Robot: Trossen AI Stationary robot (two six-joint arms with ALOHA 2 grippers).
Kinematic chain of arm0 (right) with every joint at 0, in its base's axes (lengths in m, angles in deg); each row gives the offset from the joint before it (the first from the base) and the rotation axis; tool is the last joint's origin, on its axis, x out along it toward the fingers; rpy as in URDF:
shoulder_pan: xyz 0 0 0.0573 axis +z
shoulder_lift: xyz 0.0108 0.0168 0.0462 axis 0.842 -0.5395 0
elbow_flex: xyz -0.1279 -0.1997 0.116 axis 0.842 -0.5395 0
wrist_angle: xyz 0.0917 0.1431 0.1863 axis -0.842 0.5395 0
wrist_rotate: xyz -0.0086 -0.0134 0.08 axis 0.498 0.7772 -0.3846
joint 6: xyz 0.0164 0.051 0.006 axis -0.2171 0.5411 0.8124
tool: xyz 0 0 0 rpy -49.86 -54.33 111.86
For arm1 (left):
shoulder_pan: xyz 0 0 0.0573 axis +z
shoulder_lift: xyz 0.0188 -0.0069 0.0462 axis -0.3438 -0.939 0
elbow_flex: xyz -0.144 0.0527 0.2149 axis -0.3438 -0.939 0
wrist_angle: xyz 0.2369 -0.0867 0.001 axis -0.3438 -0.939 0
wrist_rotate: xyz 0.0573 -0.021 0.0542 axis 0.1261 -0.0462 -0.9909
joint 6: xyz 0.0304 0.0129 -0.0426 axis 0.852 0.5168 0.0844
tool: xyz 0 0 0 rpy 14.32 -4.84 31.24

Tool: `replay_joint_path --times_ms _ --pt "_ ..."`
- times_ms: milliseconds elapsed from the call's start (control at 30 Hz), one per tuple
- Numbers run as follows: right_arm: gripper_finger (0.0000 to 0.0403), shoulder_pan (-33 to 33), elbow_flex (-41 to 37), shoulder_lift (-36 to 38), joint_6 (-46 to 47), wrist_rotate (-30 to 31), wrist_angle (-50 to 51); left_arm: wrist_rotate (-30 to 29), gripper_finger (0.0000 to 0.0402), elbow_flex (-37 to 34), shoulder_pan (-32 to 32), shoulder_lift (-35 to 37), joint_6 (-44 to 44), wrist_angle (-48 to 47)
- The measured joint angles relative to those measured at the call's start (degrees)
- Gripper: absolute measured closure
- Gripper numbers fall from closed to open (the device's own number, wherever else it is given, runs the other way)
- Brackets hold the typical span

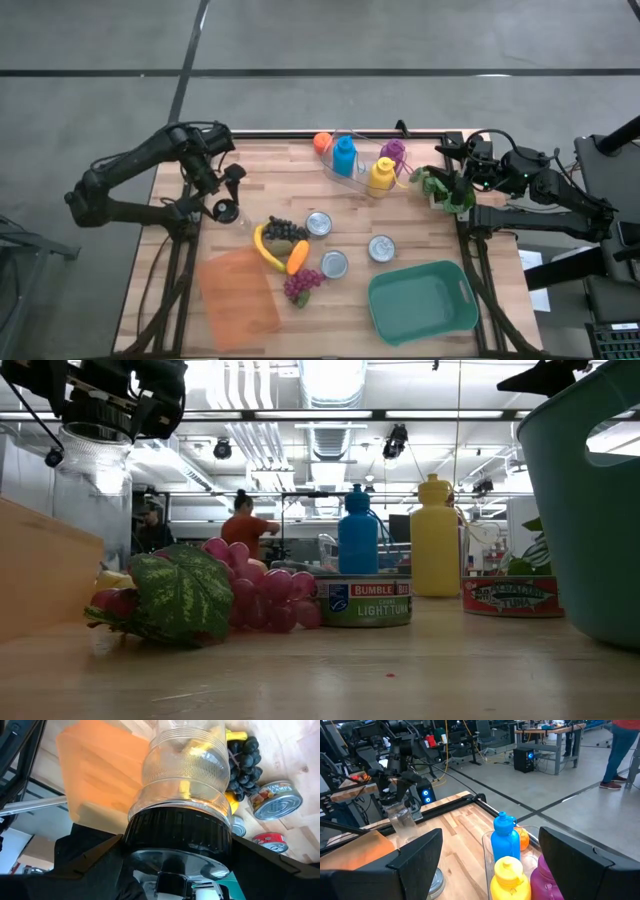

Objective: Pick & Place Food Item
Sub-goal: Put the transparent water bottle into the transparent bin

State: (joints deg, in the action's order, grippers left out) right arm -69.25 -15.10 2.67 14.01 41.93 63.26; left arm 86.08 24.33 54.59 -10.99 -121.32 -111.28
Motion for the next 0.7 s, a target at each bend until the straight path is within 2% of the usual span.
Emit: replay_joint_path --times_ms 167,433,700 --pt "0.0074 0.0 0.0 0.0 0.0 -0.01 0.0 -0.05 0.0063 0.0 0.0 -0.02 -0.02 0.0" --pt "0.0074 -0.01 0.0 0.0 0.0 -0.01 0.0 -0.94 0.0009 -0.09 0.0 -0.02 0.01 0.02" --pt "0.0074 0.0 -0.01 0.02 0.0 -0.01 0.0 -1.12 0.0002 -0.11 -0.04 -0.02 0.35 0.02"
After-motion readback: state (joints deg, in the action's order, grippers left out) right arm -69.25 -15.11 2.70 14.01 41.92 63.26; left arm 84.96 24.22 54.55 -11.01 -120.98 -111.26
